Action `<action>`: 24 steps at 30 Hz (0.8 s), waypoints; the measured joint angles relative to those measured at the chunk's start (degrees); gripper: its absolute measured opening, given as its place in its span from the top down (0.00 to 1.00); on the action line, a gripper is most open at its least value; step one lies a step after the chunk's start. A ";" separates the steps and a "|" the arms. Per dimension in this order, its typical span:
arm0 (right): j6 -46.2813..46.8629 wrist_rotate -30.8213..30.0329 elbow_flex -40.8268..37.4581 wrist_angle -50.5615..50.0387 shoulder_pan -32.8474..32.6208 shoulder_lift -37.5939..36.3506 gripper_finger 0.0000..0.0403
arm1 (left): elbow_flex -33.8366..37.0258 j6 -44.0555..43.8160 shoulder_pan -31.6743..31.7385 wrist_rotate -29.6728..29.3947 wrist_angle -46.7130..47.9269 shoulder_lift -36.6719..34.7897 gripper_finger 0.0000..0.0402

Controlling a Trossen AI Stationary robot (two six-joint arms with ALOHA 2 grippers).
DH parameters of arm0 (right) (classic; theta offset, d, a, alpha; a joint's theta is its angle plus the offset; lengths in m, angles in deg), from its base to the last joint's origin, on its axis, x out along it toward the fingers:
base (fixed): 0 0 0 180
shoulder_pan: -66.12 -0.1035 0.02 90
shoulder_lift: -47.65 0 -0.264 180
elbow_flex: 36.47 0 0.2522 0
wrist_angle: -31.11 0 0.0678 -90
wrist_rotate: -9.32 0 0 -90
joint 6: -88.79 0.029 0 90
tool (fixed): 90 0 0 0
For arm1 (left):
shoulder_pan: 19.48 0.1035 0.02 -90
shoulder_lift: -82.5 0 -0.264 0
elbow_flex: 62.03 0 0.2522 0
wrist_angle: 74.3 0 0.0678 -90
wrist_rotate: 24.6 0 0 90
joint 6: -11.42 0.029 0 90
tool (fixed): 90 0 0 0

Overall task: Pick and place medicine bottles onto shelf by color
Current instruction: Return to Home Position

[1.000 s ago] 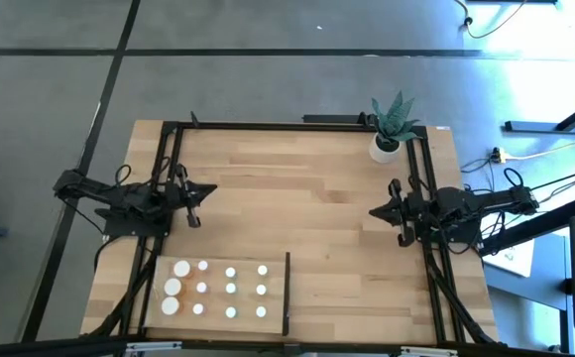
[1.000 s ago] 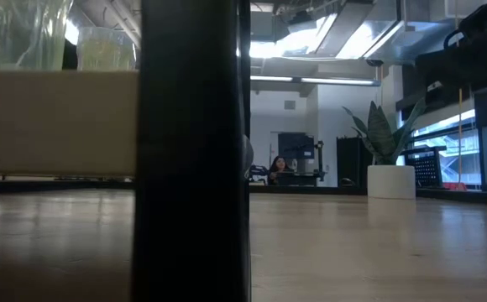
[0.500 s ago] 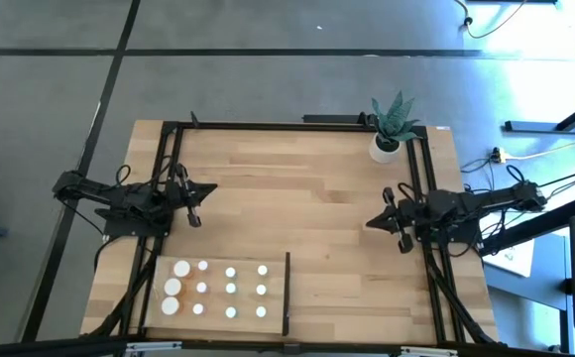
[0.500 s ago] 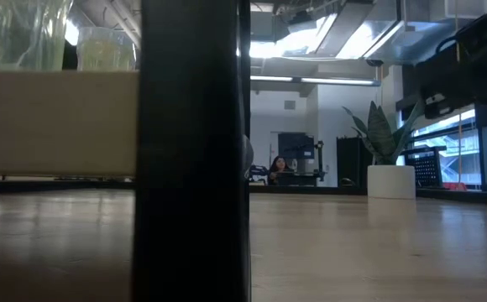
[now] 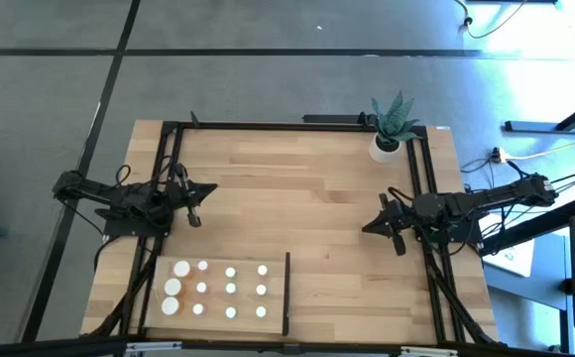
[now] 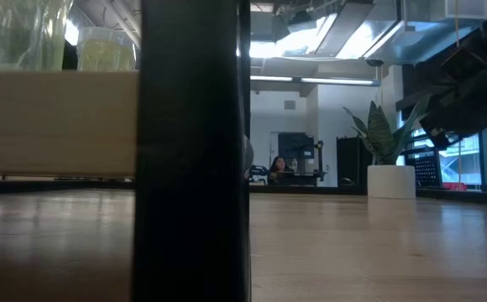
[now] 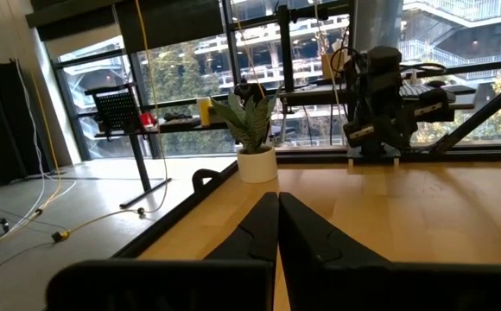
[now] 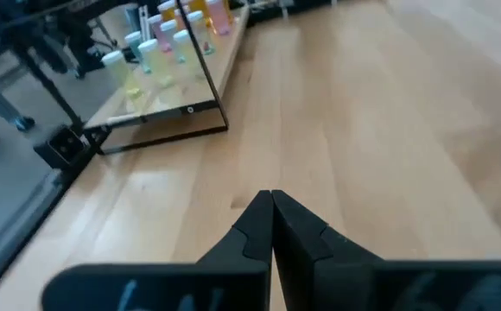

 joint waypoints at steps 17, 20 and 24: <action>13.18 -0.03 0.00 0.06 0.00 0.28 0.98 | 0.00 0.02 0.00 0.02 -0.02 0.02 0.99; 13.27 -0.03 0.00 0.06 0.00 0.27 0.98 | 0.00 0.02 0.00 0.00 -0.02 0.00 0.99; 13.39 -0.03 0.00 0.06 0.00 0.26 0.98 | 0.00 0.02 0.00 0.02 -0.02 0.02 0.99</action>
